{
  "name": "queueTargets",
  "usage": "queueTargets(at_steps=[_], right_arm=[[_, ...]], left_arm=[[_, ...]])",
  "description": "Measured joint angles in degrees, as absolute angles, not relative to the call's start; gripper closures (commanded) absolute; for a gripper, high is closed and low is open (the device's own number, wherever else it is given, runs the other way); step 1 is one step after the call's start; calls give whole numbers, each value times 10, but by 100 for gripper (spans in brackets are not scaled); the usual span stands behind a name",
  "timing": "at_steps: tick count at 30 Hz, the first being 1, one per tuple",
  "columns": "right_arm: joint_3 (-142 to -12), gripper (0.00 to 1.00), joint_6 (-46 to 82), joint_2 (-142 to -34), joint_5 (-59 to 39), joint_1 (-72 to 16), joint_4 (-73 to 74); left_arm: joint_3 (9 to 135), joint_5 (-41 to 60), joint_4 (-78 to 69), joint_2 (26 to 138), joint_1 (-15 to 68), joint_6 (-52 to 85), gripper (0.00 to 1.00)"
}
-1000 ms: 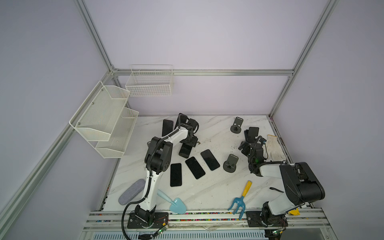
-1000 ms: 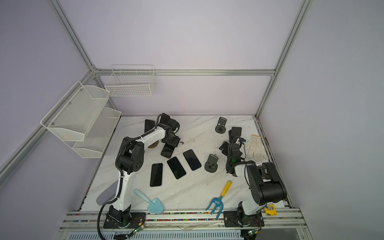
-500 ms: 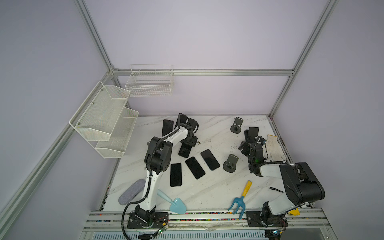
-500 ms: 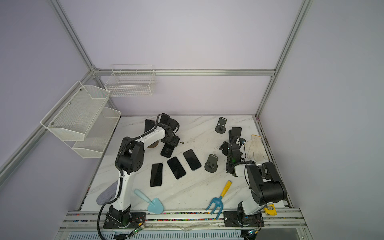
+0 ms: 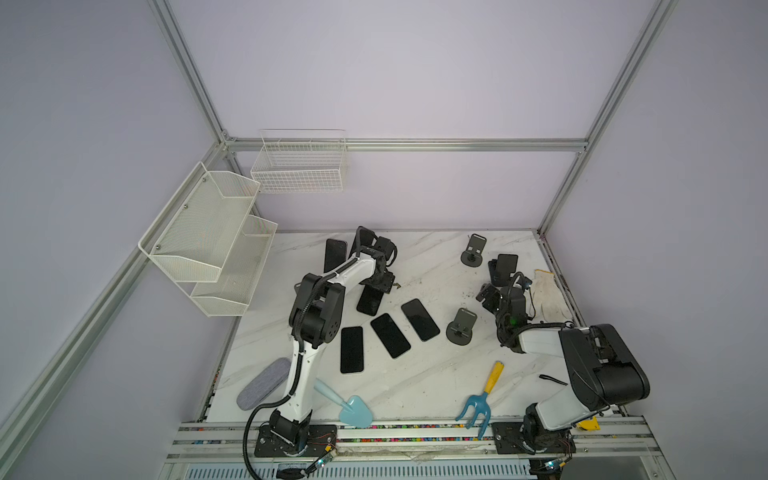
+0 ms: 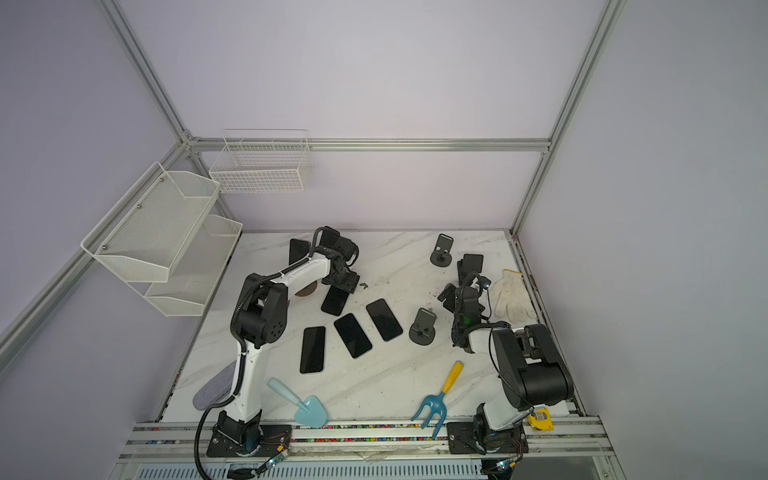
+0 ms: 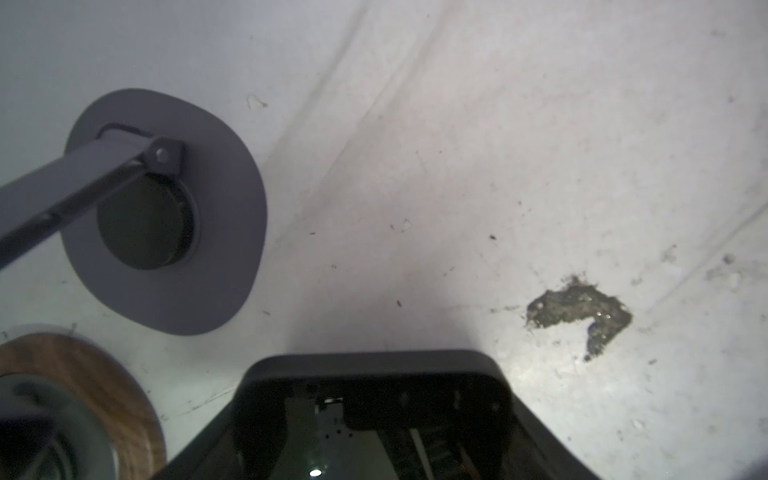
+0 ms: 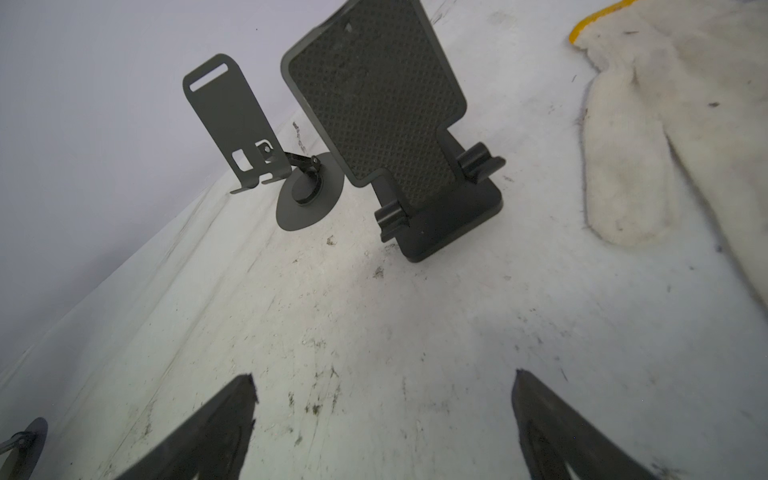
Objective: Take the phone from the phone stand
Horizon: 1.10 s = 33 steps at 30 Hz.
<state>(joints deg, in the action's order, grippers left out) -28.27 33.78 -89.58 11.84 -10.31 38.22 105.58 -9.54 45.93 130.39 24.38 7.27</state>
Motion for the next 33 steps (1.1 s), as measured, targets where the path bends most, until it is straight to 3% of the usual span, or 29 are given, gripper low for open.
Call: queueTargets(at_steps=[33], right_arm=[[-291, 3, 338, -897, 119, -103, 377]], left_arm=[[1003, -27, 412, 1280, 238, 62, 25]])
